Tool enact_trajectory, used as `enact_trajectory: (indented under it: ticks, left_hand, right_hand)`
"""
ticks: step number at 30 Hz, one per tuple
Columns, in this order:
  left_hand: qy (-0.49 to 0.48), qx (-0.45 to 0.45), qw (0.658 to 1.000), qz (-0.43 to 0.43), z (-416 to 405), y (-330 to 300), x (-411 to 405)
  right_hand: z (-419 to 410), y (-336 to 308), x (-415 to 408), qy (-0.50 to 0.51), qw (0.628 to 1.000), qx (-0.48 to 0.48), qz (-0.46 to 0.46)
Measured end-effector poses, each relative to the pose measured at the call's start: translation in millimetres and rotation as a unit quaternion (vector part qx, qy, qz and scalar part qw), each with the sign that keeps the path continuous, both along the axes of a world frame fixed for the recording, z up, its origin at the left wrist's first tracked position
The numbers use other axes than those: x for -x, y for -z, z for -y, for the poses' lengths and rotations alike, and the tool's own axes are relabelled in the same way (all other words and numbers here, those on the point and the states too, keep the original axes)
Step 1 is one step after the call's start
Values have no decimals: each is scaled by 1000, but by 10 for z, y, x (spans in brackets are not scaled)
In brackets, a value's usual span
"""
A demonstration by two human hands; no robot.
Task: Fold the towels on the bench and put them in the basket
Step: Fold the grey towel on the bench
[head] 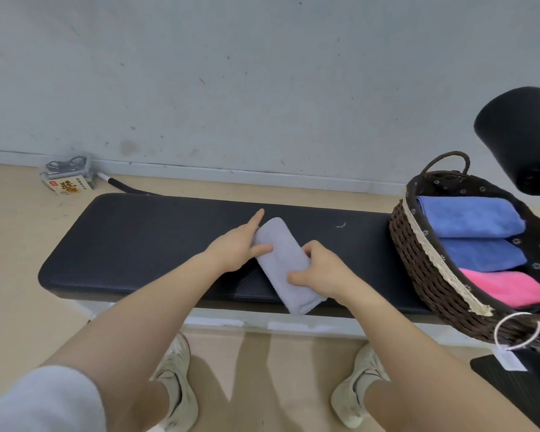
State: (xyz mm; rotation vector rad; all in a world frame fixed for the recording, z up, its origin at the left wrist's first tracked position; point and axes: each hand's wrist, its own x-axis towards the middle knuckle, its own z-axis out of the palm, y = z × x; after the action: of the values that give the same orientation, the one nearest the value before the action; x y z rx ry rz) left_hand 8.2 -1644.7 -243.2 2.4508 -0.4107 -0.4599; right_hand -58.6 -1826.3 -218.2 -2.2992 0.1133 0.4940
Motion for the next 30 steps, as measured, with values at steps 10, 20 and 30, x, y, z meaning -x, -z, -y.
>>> enact_trajectory:
  ticks: [10, 20, 30]
  left_hand:
    - [72, 240, 968, -2, 882, -750, 401]
    - [25, 405, 908, -103, 2136, -988, 634]
    - [136, -10, 986, 98, 2814, -872, 345]
  right_hand:
    - [1127, -960, 345, -102, 960, 145, 219]
    - [2464, -1334, 712, 137, 973, -128, 137]
    - [2966, -710, 392, 345, 931, -105, -55]
